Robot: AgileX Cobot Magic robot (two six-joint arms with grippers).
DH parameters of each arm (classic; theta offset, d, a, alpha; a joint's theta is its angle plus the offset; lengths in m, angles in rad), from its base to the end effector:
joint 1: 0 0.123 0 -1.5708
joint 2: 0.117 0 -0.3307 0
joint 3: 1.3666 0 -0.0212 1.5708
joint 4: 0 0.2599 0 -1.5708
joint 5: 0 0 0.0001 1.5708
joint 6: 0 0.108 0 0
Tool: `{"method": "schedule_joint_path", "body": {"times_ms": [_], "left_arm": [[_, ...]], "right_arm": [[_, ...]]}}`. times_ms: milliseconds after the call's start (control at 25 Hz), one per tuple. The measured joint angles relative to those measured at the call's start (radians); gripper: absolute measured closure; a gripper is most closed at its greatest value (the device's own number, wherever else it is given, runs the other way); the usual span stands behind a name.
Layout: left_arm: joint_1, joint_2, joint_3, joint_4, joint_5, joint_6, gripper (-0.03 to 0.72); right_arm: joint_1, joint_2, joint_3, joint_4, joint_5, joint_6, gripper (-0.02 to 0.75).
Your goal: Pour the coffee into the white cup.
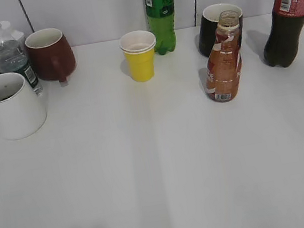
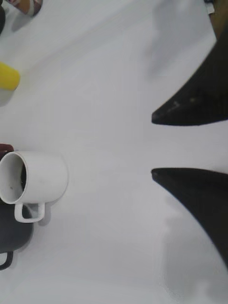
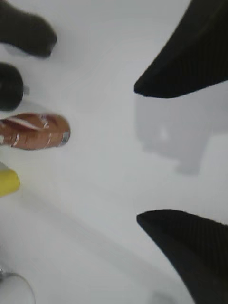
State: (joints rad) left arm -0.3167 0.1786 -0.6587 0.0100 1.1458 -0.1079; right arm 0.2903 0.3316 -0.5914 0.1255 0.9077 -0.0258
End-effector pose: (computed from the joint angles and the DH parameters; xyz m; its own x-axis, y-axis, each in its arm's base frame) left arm -0.0170 0.0066 0.3177 -0.5483 0.0707 -0.8333 0.2487 0.9651 -0.0818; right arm 0.0261 0.0189 0.3179 -0.5246 -0.1030 -0.8451 -0.3384 0.9361 0.0959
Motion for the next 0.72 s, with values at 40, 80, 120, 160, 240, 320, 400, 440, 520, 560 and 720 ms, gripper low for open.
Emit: {"method": "schedule_joint_path", "body": {"times_ms": [40,80,120,160,240,320,400,440,520,560,720], "left_arm": [[0.000,-0.025,0.012,-0.001,0.008,0.000,0.449],[0.000,-0.054,0.027,-0.002,0.013,0.004,0.449],[0.000,-0.082,0.043,-0.004,0.018,0.009,0.449],[0.000,-0.104,0.057,-0.010,0.025,0.022,0.449],[0.000,-0.154,0.082,-0.029,0.034,0.062,0.449],[0.000,-0.182,0.089,-0.043,0.038,0.092,0.449],[0.000,-0.185,0.092,-0.046,0.033,0.108,0.449],[0.000,-0.185,0.093,-0.046,0.028,0.108,0.449],[0.000,-0.186,0.099,-0.046,0.006,0.124,0.449],[0.000,-0.186,0.105,-0.045,-0.012,0.126,0.450],[0.000,-0.186,0.136,-0.038,-0.068,0.130,0.452]], "right_arm": [[0.000,-0.039,0.009,-0.027,0.025,0.017,0.166],[0.000,-0.069,0.019,-0.050,0.050,0.026,0.167],[0.000,-0.105,0.030,-0.065,0.073,0.038,0.167],[0.000,-0.141,0.041,-0.080,0.088,0.041,0.167],[0.000,-0.204,0.060,-0.104,0.108,0.054,0.167],[0.000,-0.257,0.081,-0.125,0.124,0.074,0.167],[0.000,-0.296,0.089,-0.161,0.133,0.110,0.167],[0.000,-0.306,0.089,-0.179,0.134,0.123,0.167],[0.000,-0.312,0.089,-0.199,0.134,0.144,0.167],[0.000,-0.312,0.089,-0.202,0.134,0.149,0.167],[0.000,-0.312,0.089,-0.206,0.133,0.153,0.167]]}}
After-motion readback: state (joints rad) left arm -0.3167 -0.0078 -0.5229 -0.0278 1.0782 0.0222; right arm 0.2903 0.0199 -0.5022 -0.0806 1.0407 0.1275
